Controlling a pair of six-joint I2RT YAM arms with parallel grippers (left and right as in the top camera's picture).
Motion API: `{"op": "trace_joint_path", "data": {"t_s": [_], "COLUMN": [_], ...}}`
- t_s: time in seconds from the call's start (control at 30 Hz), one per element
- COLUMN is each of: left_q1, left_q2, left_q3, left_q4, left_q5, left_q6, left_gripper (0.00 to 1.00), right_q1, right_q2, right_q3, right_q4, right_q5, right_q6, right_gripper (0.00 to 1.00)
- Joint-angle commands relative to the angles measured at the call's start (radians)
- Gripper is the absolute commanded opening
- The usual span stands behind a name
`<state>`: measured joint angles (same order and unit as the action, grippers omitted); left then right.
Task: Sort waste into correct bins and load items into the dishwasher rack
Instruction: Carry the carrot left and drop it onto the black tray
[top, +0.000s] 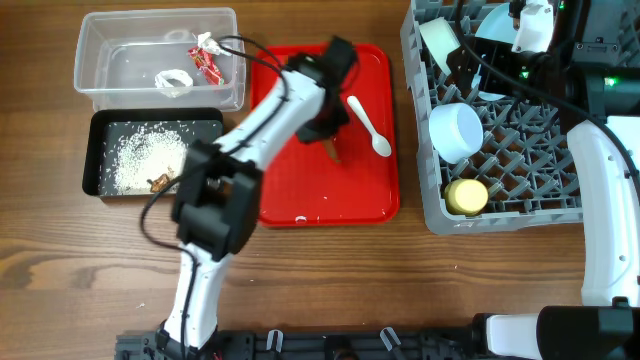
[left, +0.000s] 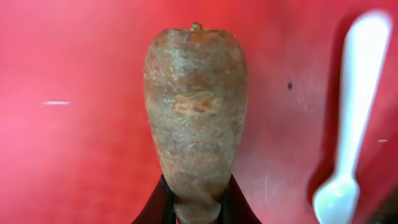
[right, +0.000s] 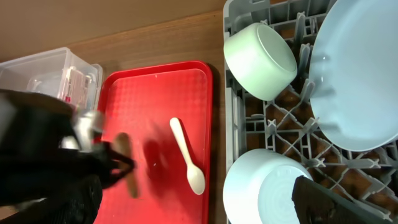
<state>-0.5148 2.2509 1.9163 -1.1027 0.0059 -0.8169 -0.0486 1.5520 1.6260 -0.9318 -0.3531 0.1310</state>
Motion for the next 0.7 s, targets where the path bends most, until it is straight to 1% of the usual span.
{"op": "trace_joint_path", "data": {"t_s": [0.0,0.13,0.2,0.27,0.37,0.43,0.57,0.6,0.67], "left_q1": [0.097,0.223,0.290,0.361,0.457,0.502,0.581,0.592,0.602], "left_q2": [-0.189,-0.297,-0.319,-0.319,-0.291,-0.273,-0.267,-0.267,-0.267], "left_q3": [0.020,0.020,0.020,0.018,-0.013,-0.050,-0.187,-0.233,-0.335], "left_q4": [-0.092,-0.176,-0.194,-0.196,-0.195,-0.193,-0.175,-0.142,-0.040], "left_q5": [-0.072,-0.162,-0.188,-0.199,-0.200,-0.210,-0.235,-0.235,-0.234], "left_q6": [0.001,0.000,-0.002,-0.028,-0.148,-0.203,-0.402,-0.426,-0.426], "left_gripper": [0.04,0.04,0.04,0.04,0.04,0.04,0.06,0.08,0.08], "right_q1": [0.002,0.002,0.002,0.002,0.002,0.002,0.002,0.002,0.002], "right_q2": [-0.014,-0.013,-0.013,-0.013,-0.013,-0.013,-0.013,-0.013,-0.013], "right_q3": [0.002,0.003,0.003,0.002,0.002,0.002,0.002,0.002,0.002], "right_q4": [0.000,0.000,0.000,0.003,-0.001,-0.005,-0.004,-0.003,-0.002], "right_q5": [0.018,0.017,0.018,0.017,0.017,0.018,0.021,0.021,0.021], "right_q6": [0.000,0.003,0.002,0.002,0.003,0.002,0.000,0.000,0.001], "right_gripper": [1.00,0.99,0.99,0.99,0.99,0.99,0.99,1.00,1.00]}}
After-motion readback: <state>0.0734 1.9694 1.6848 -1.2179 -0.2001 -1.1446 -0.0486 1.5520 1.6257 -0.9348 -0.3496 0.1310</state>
